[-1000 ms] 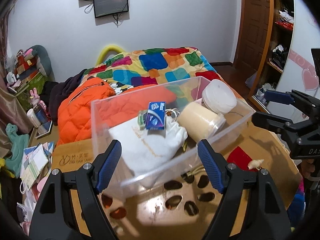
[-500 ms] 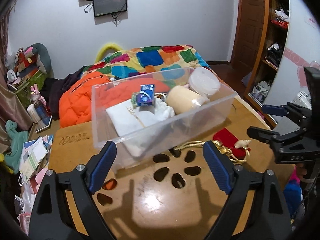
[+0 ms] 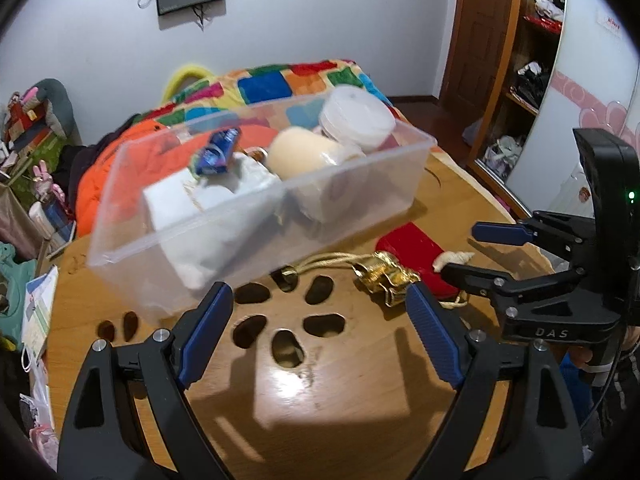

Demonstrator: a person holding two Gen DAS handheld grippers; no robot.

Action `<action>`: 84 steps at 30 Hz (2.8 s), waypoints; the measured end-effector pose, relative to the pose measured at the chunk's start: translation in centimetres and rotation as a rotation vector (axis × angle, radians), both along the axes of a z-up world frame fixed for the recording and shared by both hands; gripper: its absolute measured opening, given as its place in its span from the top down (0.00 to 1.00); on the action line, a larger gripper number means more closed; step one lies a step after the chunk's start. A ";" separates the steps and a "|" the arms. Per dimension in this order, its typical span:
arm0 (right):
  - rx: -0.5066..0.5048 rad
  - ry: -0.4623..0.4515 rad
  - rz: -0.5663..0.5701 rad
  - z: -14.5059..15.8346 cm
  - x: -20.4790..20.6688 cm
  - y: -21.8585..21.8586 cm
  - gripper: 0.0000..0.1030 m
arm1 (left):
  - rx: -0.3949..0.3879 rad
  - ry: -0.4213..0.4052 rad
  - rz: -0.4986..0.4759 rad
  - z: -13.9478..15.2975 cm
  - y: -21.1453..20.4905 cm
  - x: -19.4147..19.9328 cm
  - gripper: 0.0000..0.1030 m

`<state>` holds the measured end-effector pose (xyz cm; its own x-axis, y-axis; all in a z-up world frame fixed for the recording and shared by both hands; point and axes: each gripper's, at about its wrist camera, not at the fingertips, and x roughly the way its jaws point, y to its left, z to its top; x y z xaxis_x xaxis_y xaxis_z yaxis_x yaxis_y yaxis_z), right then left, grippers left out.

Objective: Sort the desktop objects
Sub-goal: 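Grasp the red velvet pouch with the left tool while the right grasps the small seashell, then lift the red pouch and seashell and carry both over the clear box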

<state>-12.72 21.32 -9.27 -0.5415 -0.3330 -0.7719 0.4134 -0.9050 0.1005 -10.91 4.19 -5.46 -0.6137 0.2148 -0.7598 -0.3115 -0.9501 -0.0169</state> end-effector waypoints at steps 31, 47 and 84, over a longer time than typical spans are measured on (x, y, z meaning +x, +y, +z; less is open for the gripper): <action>-0.033 0.044 -0.012 1.5 1.9 2.6 0.85 | -0.010 -0.125 -0.074 -2.4 5.5 -2.7 0.14; -0.071 0.028 -0.031 1.5 1.8 3.7 0.85 | -0.129 -0.091 -0.116 -3.3 8.5 -2.5 0.40; -0.081 0.096 0.028 5.7 3.1 -0.2 0.85 | 0.017 -0.003 0.002 1.2 2.1 1.4 0.69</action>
<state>-9.67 21.14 -3.55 -0.6015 -0.4079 -0.6869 0.4496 -0.8836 0.1309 -9.50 6.31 -4.29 -0.6119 0.2263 -0.7579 -0.3095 -0.9503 -0.0338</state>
